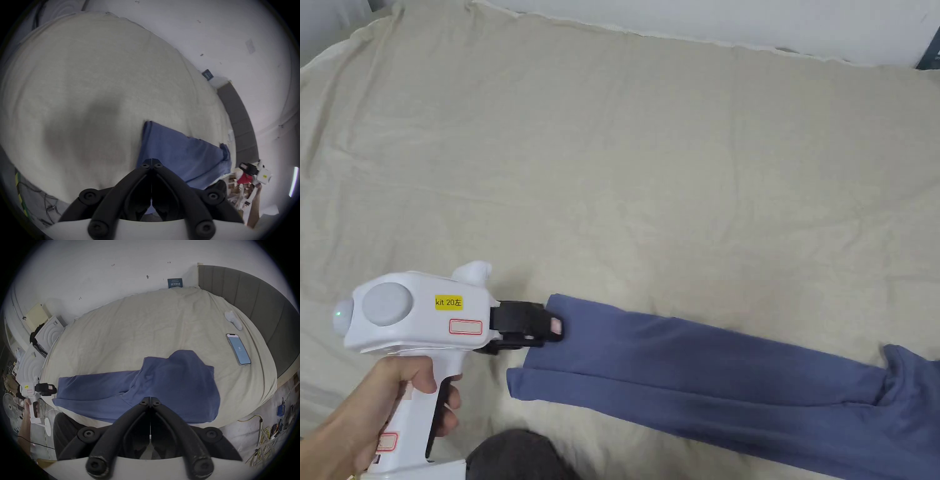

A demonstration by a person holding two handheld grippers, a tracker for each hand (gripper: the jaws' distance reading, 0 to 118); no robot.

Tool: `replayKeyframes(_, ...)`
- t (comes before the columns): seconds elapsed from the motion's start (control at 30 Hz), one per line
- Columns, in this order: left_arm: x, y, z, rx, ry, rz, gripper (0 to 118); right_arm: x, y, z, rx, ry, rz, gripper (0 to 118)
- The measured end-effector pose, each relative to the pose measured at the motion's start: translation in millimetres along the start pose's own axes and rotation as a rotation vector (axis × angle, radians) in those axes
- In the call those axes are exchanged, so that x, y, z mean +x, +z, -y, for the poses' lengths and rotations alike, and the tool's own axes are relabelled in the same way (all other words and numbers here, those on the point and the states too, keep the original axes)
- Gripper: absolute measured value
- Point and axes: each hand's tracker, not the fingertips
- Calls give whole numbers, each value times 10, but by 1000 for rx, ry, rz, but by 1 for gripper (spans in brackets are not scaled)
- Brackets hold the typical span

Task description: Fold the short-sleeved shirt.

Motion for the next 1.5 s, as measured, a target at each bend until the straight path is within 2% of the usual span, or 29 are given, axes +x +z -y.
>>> replayKeyframes(0.03, -18, -57, -4, -54, -17, -23, 114, -21, -25, -3, -10, 0, -8, 0)
replayKeyframes(0.07, -50, -72, -41, 62, -46, 56, 112, -37, -50, 3, -17, 2, -15, 0)
replayKeyframes(0.1, -29, -120, -39, -19, -40, 5, 112, -59, -69, 13, -19, 3, -14, 0)
replayKeyframes(0.17, -56, -187, -58, -57, -55, 17, 112, -125, -77, -11, -26, 14, -10, 0)
replayKeyframes(0.57, -118, -456, -50, -165, 103, 389, 110, -224, -175, 4, -59, 5, -36, 0)
replayKeyframes(0.6, -117, -495, -9, -185, 125, 424, 102, -225, -179, 11, -63, 6, -40, 0)
replayKeyframes(0.63, -99, -537, -6, -183, 118, 409, 80, -227, -179, 20, -62, 6, -41, 0)
replayKeyframes(0.67, -50, -575, 18, -178, 115, 384, 16, -233, -169, 17, -63, 6, -41, 0)
replayKeyframes(0.7, -9, -663, 74, -171, 71, 246, 8, -236, -156, 14, -64, 6, -44, 0)
replayKeyframes(0.73, -39, -688, 145, -176, 20, 144, 8, -231, -134, 20, -61, 5, -51, 0)
replayKeyframes(0.77, -33, -666, 97, -140, 53, 306, 8, -228, -115, 25, -55, 5, -55, 0)
replayKeyframes(0.8, -29, -611, 73, -118, 108, 315, 8, -229, -86, 16, -54, 7, -56, 0)
replayKeyframes(0.9, -35, -475, 26, -90, 75, 271, 8, -214, -40, 2, -47, 14, -67, 0)
replayKeyframes(1.0, -124, -234, -8, -67, 84, 208, 8, -210, -3, -18, -35, 16, -72, 0)
replayKeyframes(1.07, -158, -84, -71, -62, 117, 218, 8, -205, 14, -29, -25, 10, -84, 0)
replayKeyframes(1.13, -223, 125, -69, -29, 86, 96, 8, -208, 19, -32, -18, 5, -95, 0)
replayKeyframes(1.4, -142, 598, -75, 3, 107, -25, 8, -171, 70, -2, 6, -3, -126, 0)
replayKeyframes(1.5, 173, 603, -44, 11, 41, -143, 8, -131, 133, 8, 30, -11, -126, 0)
